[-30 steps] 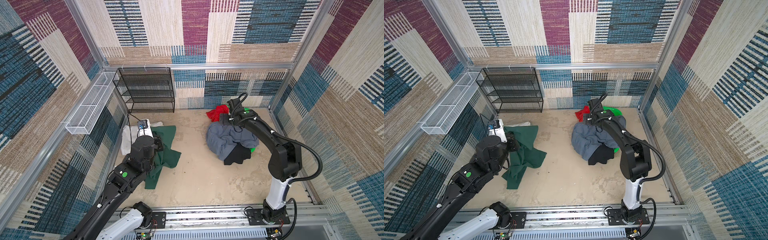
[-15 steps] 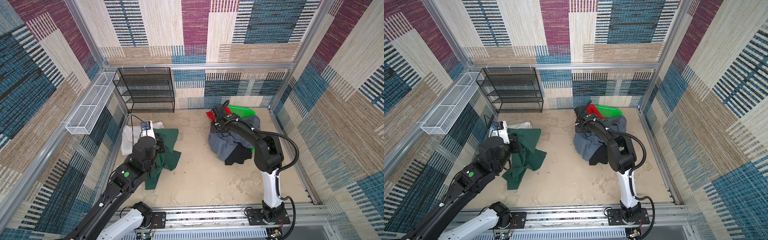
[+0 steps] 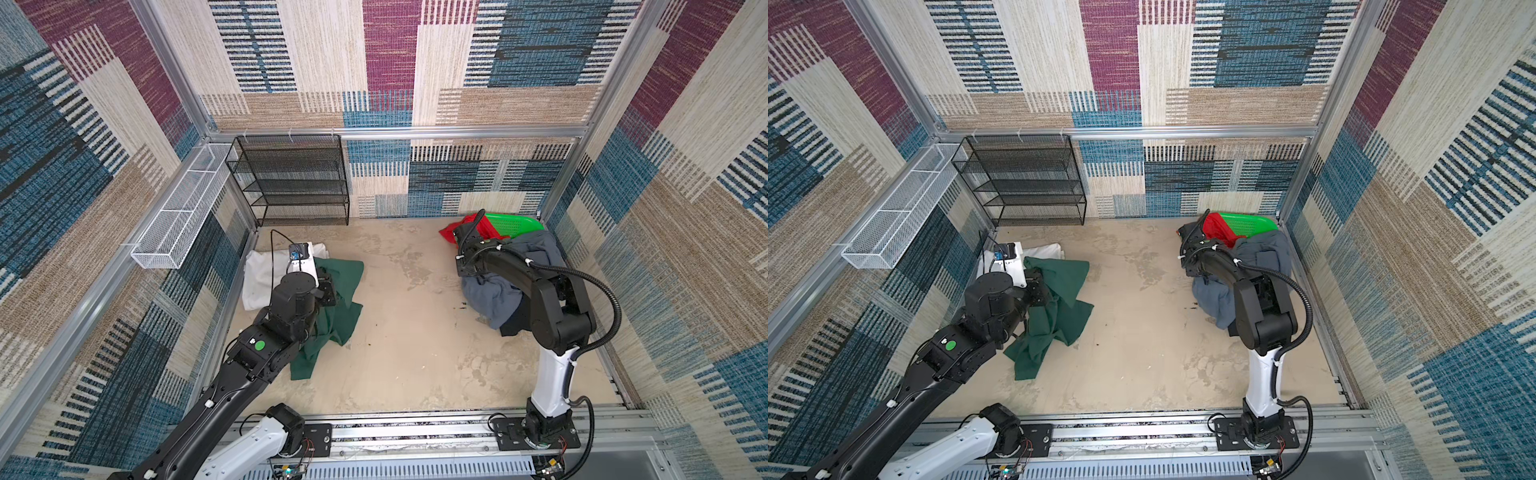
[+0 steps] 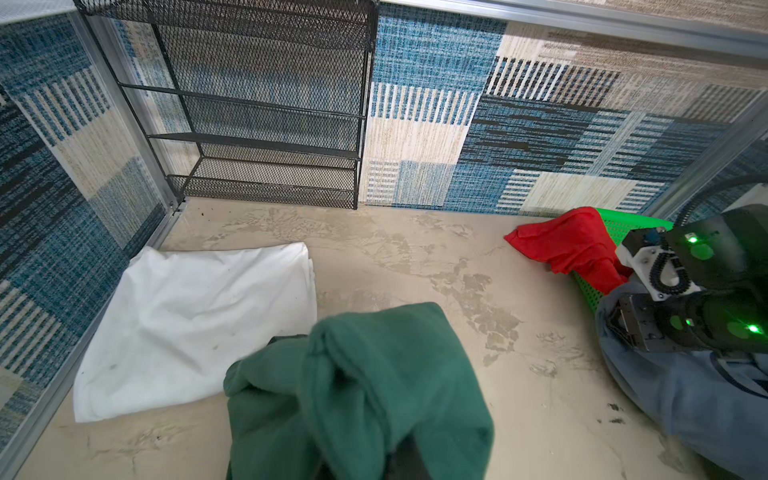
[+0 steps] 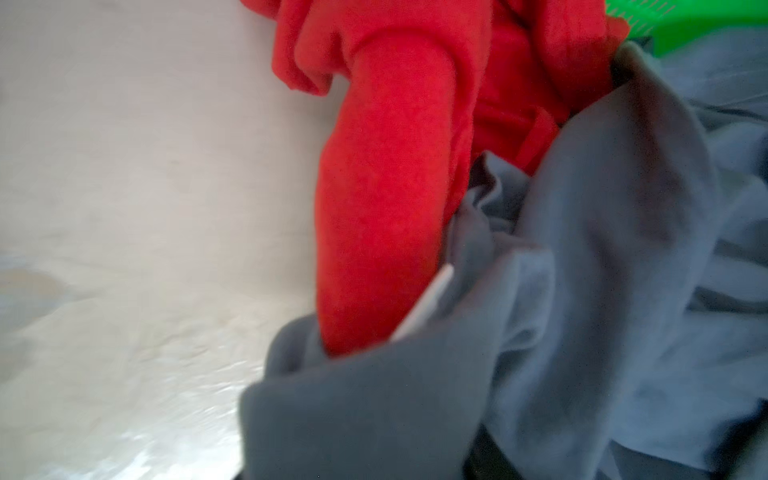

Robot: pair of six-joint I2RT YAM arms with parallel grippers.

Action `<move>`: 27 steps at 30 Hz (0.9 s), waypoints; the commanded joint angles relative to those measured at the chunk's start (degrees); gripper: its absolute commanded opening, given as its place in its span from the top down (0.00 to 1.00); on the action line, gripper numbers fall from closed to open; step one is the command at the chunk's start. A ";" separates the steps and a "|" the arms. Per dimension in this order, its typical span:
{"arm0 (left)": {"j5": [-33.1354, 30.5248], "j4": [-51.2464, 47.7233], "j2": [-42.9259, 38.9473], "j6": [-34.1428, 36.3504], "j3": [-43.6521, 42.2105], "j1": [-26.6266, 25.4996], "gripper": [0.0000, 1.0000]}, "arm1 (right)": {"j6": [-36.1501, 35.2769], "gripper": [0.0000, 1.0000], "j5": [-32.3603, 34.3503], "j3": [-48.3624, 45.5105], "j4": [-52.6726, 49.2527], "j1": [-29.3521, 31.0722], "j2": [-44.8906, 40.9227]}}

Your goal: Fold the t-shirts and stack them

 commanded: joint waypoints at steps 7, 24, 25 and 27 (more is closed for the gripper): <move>3.61 3.19 1.17 -2.10 0.35 0.01 1.00 | -10.96 0.55 0.91 0.39 7.24 -5.79 2.25; 6.77 3.49 3.78 -3.11 0.69 0.01 1.00 | -15.53 0.45 2.41 7.78 11.14 -7.38 8.41; 6.98 3.46 3.83 -2.98 0.91 0.01 1.00 | -15.19 0.28 2.64 8.36 10.78 -7.40 8.45; 7.09 3.09 3.95 -2.85 1.07 0.01 1.00 | -14.01 0.01 3.63 8.97 10.25 -7.40 7.68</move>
